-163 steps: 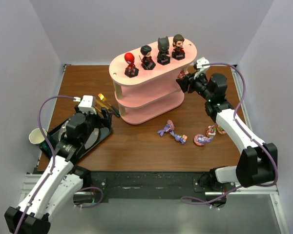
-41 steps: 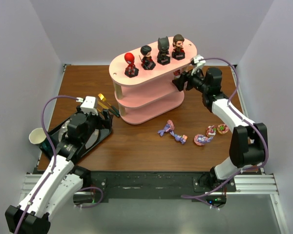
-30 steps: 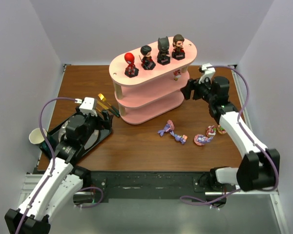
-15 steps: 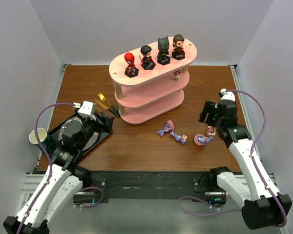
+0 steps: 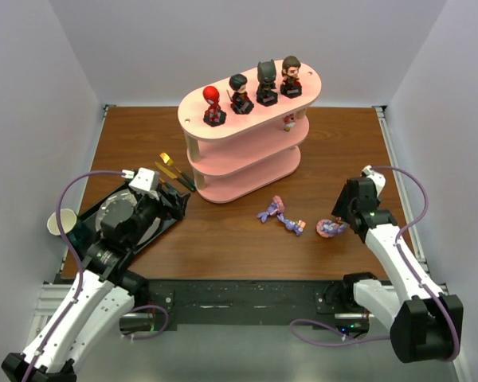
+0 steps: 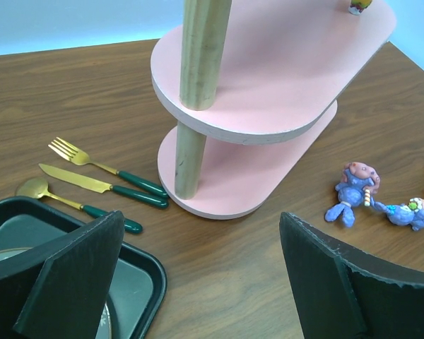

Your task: Place and organize the plastic toys onto the shelf

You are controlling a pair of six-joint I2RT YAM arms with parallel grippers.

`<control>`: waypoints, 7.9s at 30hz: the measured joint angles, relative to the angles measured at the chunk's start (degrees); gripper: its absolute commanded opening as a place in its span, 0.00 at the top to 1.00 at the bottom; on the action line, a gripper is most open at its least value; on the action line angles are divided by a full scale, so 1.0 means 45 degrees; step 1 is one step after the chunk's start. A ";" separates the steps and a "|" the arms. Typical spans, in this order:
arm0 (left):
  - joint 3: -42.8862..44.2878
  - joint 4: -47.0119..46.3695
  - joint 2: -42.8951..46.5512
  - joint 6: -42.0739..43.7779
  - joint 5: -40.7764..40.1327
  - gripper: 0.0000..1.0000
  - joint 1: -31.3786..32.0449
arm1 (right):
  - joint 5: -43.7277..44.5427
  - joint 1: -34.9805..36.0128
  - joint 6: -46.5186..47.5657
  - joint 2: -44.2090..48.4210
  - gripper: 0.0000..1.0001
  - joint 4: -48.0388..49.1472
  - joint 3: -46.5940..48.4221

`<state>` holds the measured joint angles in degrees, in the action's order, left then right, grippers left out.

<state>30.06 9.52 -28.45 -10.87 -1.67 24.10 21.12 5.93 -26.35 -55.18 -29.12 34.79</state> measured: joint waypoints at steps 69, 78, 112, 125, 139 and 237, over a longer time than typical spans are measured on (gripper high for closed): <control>-0.0238 -0.3317 -0.4609 -0.0049 0.7713 0.16 0.4770 | -1.4494 0.8087 0.8597 -0.2501 1.00 0.1205 0.5013; -0.0005 -0.3657 -0.5168 0.0087 0.7062 0.61 0.5294 | -1.4620 0.8296 0.8772 -0.2501 1.00 0.1205 0.5032; -0.0267 -0.4784 -0.4488 -0.0189 0.2846 1.00 0.5843 | -0.5838 1.0287 0.0141 0.2195 0.25 0.4673 0.2501; -0.0282 -0.4969 -0.4784 -0.0457 0.1758 1.00 0.5872 | -0.1447 1.2687 -0.1292 -0.0306 0.33 0.4881 0.2453; -0.0287 -0.5323 -0.4833 -0.0461 0.1326 1.00 0.5901 | -0.0889 1.2798 -0.1336 -0.0248 0.36 0.5149 0.2482; 0.0627 -0.0277 -0.2127 -0.0340 0.0170 0.03 -0.0248 | -0.3823 0.5663 0.6227 -0.5994 1.00 0.9952 0.5761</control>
<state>32.88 8.27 -38.02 -12.40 -0.91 22.98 3.92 31.42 1.67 -82.15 15.66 60.71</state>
